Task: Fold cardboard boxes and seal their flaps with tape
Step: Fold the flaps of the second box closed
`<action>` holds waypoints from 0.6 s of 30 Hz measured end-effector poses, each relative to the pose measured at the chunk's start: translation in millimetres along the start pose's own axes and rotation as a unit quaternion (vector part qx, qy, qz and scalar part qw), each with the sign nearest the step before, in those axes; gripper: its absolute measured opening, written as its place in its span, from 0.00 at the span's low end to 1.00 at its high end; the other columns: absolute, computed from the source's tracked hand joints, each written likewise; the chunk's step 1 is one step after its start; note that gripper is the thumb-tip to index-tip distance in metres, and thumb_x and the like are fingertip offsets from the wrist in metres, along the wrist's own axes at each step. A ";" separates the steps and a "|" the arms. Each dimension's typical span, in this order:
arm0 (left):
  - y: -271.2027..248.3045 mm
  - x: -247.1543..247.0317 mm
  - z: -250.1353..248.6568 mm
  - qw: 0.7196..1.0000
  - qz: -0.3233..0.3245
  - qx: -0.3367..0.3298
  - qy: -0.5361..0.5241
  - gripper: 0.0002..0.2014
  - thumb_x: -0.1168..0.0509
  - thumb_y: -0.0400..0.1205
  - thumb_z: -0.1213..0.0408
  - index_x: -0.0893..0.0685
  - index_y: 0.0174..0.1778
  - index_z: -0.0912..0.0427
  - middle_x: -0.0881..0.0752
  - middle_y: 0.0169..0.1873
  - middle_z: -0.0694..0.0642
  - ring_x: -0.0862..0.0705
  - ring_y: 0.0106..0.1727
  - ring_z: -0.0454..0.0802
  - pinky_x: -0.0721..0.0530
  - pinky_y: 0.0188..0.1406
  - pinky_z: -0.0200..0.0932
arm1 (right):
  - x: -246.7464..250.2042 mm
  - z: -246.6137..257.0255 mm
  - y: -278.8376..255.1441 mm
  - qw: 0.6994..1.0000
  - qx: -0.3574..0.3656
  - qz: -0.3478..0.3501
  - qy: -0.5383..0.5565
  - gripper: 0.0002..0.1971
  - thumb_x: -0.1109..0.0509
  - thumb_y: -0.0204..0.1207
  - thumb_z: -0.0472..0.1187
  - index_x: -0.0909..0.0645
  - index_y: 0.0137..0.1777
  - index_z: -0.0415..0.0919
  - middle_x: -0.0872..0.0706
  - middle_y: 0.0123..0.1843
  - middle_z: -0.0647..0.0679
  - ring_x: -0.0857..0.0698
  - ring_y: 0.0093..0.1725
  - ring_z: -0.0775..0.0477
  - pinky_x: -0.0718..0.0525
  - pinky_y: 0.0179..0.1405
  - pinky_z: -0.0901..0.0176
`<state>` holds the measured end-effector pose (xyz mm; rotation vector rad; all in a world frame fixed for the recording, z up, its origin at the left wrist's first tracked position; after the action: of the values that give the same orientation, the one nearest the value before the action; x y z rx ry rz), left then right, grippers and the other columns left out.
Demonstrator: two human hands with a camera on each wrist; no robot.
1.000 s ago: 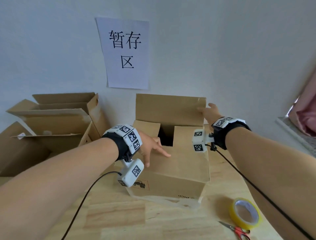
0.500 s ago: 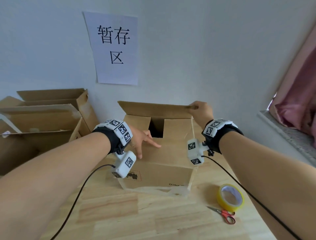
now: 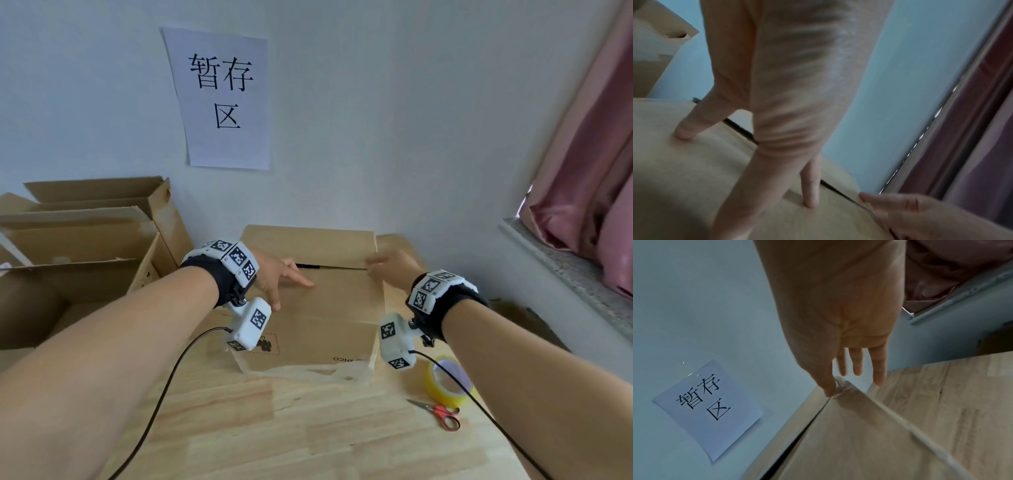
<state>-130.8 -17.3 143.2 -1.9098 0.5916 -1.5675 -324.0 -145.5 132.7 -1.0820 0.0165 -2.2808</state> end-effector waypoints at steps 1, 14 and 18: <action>-1.1 0.0 0.3 1.000 -0.005 0.000 -0.002 0.40 0.26 0.75 0.58 0.39 0.78 0.30 0.42 0.77 0.43 0.43 0.78 0.48 0.40 0.75 0.48 | -4.7 -4.5 -1.5 1.000 -0.001 0.014 0.007 0.18 0.36 0.81 0.36 0.22 0.71 0.42 0.19 0.63 0.47 0.17 0.51 0.48 0.19 0.45 0.63; -26.9 -20.6 81.3 0.846 -0.374 0.137 -0.354 0.26 0.41 0.86 0.66 0.38 0.81 0.57 0.35 0.79 0.57 0.36 0.79 0.55 0.37 0.78 0.50 | -16.8 -10.8 -19.8 1.000 0.017 -0.015 0.013 0.22 0.41 0.84 0.37 0.30 0.78 0.47 0.22 0.72 0.44 0.17 0.55 0.46 0.25 0.46 0.66; -14.2 -31.0 96.4 0.818 -0.333 0.183 -0.433 0.26 0.51 0.89 0.55 0.46 0.83 0.56 0.37 0.80 0.59 0.35 0.78 0.60 0.35 0.77 0.54 | -17.7 -7.6 -17.3 1.000 0.016 -0.015 0.010 0.22 0.43 0.85 0.37 0.32 0.78 0.47 0.21 0.71 0.41 0.17 0.59 0.42 0.23 0.51 0.63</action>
<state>-43.3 29.4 118.3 -2.3190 -0.7872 -0.8353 -329.8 -123.9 119.8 -1.0488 -0.0286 -2.3116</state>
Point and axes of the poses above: each hand's wrist, its own y-axis towards the middle knuckle, its own x-axis out of the back of the hand, z = x × y, the point moved 5 cm from there along y, towards the middle knuckle
